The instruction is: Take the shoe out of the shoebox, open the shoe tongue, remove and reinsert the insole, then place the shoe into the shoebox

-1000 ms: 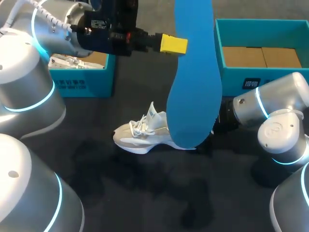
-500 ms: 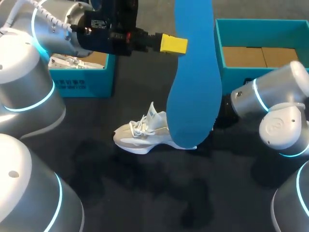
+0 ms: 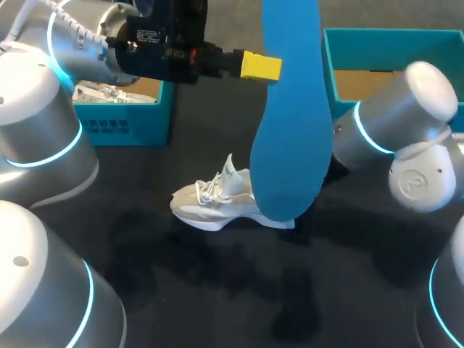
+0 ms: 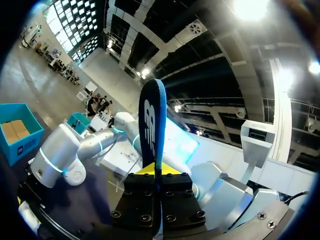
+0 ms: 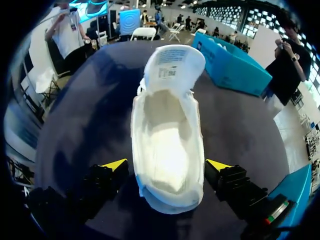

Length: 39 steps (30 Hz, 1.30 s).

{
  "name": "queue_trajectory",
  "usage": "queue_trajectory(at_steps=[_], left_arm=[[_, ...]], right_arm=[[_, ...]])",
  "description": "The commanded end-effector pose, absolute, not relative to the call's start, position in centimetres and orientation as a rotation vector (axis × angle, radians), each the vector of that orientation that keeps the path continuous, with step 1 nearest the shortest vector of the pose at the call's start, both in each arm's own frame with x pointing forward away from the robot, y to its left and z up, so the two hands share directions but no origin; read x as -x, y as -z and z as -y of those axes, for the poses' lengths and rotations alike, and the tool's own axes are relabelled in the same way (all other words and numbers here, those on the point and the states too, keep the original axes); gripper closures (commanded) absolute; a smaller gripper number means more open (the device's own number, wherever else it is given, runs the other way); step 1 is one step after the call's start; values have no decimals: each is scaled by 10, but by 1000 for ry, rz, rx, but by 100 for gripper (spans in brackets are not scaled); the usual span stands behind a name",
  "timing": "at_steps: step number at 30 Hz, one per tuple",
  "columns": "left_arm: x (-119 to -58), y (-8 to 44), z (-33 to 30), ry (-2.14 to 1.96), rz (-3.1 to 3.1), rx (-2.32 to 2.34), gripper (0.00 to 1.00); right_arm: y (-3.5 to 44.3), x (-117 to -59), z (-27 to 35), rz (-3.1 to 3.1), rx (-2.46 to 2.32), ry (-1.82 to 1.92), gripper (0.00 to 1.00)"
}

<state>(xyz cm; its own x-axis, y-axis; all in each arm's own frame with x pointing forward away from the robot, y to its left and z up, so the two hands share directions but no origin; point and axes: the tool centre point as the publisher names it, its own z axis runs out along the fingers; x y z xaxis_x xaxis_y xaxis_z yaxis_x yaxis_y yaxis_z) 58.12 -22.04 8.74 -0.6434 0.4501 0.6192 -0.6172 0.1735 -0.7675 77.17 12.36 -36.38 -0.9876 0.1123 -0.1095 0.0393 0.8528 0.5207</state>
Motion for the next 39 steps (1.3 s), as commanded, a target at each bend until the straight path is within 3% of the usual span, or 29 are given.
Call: queue_trajectory(at_steps=[1,39], left_arm=[[-581,-87,221,-1606,1610,-162,100],[-581,-87,221,-1606,1610,-162,100]], right_arm=[[352,-771,-122,-2994,-177,-222,0],[299,-772,-118,-3023,-236,29,0]])
